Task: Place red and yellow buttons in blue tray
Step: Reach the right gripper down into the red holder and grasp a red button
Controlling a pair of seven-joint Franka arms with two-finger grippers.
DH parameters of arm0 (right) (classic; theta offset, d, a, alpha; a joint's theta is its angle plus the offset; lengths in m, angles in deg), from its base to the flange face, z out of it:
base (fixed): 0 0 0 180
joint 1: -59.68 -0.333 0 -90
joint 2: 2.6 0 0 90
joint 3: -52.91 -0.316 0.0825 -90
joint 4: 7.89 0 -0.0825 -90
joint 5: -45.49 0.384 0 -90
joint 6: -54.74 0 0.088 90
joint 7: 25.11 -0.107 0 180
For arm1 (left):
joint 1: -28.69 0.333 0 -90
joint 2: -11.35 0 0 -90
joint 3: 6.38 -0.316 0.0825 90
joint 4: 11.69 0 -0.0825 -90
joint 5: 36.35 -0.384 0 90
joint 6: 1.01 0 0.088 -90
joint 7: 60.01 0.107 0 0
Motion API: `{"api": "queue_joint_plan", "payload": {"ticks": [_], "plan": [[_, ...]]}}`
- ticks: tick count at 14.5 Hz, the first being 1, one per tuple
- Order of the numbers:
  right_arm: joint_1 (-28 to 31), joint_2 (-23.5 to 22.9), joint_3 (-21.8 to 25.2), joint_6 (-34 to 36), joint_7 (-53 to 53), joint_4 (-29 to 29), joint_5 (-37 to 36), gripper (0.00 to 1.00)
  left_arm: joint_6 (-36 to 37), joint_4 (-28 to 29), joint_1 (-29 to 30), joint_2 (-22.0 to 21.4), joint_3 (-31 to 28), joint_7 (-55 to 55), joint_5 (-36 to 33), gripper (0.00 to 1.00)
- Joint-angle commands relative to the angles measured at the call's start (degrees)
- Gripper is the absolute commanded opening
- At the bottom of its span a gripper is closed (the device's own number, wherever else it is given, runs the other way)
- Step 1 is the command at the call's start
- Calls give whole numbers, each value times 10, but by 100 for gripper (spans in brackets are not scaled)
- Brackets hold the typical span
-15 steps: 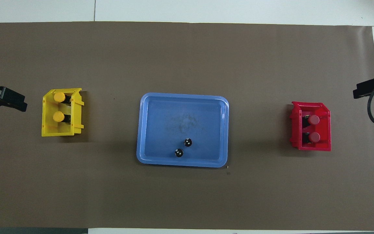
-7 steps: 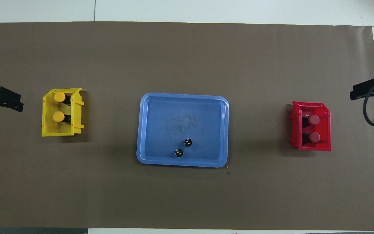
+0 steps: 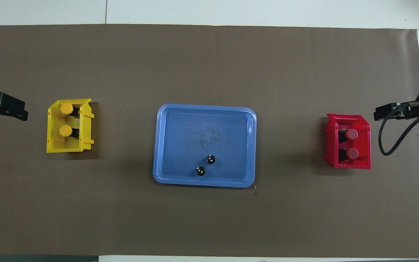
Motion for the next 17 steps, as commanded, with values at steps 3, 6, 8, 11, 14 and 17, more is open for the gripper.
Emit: {"api": "queue_joint_plan", "payload": {"ticks": [3, 6, 8, 11, 14, 17], "plan": [[2, -21, -4, -126, -5, -91, -1, 74, -15, 16, 7, -13, -7, 23, 7, 100], [2, -42, -4, -196, -4, -131, -1, 70, -21, 15, 0, -13, -5, 16, 7, 100], [2, -46, -4, -222, -3, -152, -1, 68, -31, 19, -1, -13, -4, 19, 7, 100], [2, -41, -4, -243, -1, -175, -1, 66, -33, 24, -2, -16, -4, 19, 7, 100], [6, -45, -4, -247, 1, -186, -1, 65, -42, 35, -2, -19, -4, 22, 7, 100], [8, -42, -4, -257, 2, -198, -1, 65, -64, 48, -2, -25, -4, 21, 7, 100]]}}
